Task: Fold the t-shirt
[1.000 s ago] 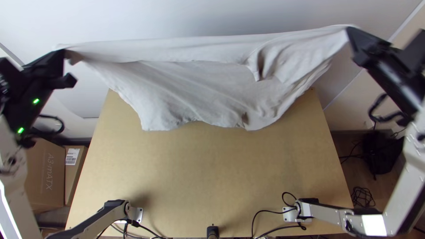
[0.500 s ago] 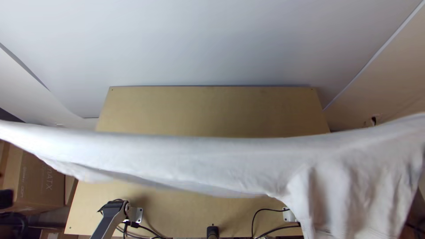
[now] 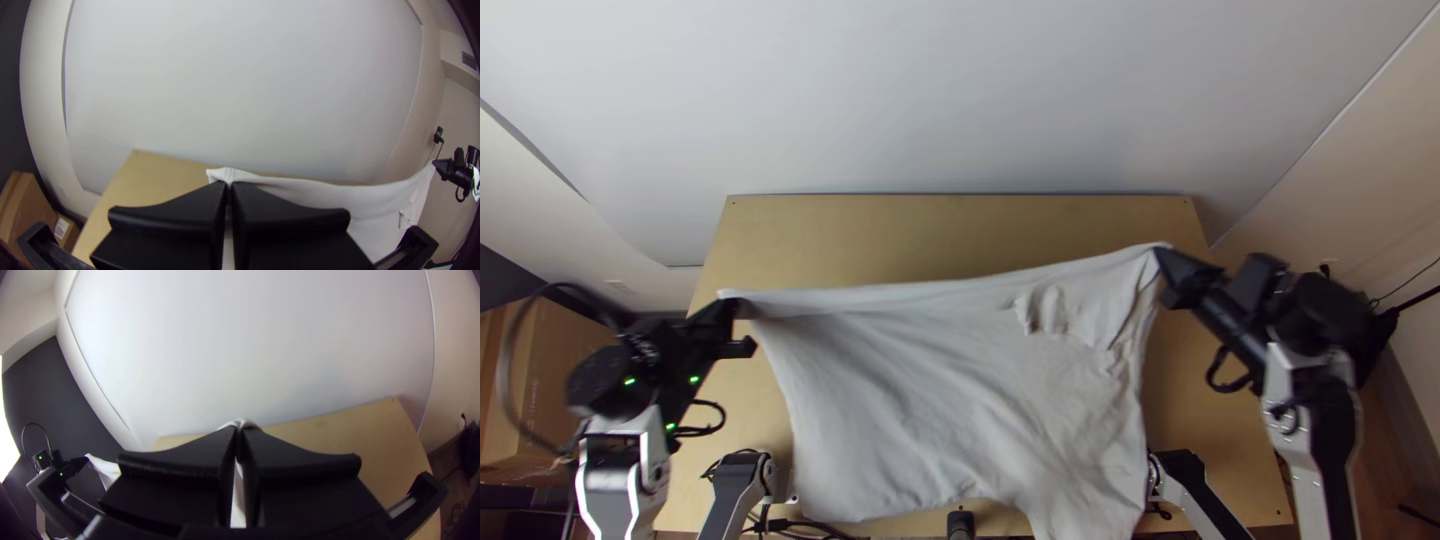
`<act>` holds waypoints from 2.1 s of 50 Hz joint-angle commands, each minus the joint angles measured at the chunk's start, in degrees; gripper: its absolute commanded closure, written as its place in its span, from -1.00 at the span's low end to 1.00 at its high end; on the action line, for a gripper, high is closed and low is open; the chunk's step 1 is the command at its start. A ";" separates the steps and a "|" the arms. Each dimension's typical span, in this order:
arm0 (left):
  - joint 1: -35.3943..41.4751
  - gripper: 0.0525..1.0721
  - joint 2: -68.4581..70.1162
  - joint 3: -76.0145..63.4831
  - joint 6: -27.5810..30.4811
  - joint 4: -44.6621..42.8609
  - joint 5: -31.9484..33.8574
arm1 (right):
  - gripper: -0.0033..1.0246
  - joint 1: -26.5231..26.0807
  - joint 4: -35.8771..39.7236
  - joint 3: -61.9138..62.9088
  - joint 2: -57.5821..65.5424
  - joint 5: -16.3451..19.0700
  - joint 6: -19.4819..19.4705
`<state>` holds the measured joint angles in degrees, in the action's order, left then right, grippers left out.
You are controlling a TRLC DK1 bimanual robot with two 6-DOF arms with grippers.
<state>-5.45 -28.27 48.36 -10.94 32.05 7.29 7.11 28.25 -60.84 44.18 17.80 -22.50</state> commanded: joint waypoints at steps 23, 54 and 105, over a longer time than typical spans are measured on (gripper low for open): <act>0.36 0.95 -35.54 -8.19 -3.65 -26.52 1.94 | 0.95 -1.93 -28.43 13.99 28.77 -0.66 -0.88; -0.70 0.95 -73.59 21.95 -3.56 -27.66 2.12 | 0.95 -3.95 -25.44 -20.28 68.49 -0.66 0.09; 1.94 0.95 -82.73 37.33 -7.25 -8.85 9.23 | 0.95 -3.95 12.27 -48.06 79.92 5.49 2.64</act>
<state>-3.99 -115.07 88.90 -17.41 23.07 15.51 3.57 39.75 -112.60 129.23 22.11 -21.08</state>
